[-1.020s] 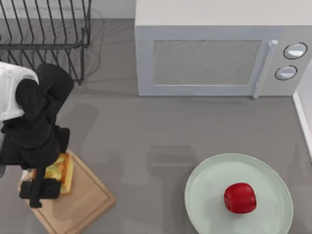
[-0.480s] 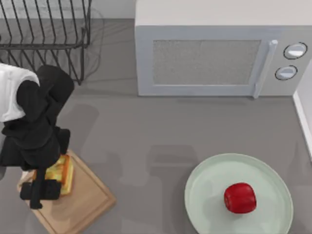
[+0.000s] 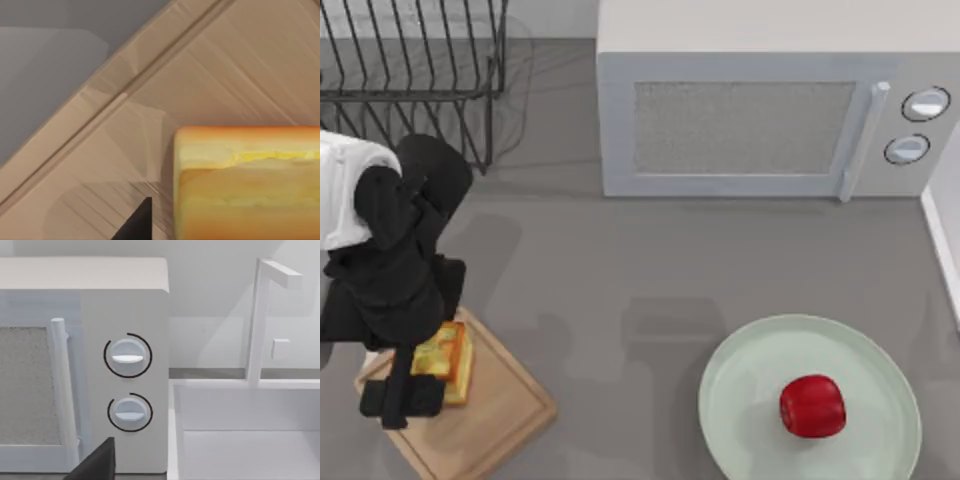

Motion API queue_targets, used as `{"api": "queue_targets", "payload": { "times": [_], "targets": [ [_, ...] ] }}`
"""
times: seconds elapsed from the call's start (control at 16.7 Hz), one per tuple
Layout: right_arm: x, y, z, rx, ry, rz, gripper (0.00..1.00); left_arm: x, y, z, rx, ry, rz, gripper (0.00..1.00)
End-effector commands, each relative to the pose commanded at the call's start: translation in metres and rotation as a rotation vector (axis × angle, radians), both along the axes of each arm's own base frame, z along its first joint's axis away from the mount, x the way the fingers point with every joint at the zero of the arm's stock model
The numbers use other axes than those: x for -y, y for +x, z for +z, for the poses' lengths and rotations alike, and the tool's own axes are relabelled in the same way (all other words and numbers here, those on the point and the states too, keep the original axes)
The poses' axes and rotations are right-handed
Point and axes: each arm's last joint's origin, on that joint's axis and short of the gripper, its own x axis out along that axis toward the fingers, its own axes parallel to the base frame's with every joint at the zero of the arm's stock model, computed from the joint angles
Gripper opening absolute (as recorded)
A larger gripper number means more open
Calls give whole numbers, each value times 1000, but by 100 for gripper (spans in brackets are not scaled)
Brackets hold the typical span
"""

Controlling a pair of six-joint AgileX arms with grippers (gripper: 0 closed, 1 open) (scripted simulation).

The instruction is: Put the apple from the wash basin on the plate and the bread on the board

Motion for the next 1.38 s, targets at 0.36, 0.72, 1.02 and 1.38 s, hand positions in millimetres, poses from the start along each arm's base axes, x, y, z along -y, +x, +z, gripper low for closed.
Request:
{"api": "queue_targets", "payload": {
  "times": [0.36, 0.72, 1.02, 1.38],
  "targets": [
    [0, 0, 0, 0, 0, 0, 100, 0, 0, 0, 0, 0, 0, 100],
    [0, 0, 0, 0, 0, 0, 100, -3, -2, 5, 25, -10, -22, 100],
    [0, 0, 0, 0, 0, 0, 100, -23, -24, 23, 203, -45, -196, 100],
    [0, 0, 0, 0, 0, 0, 100, -54, -79, 34, 558, 58, -633, 100]
  ]
}}
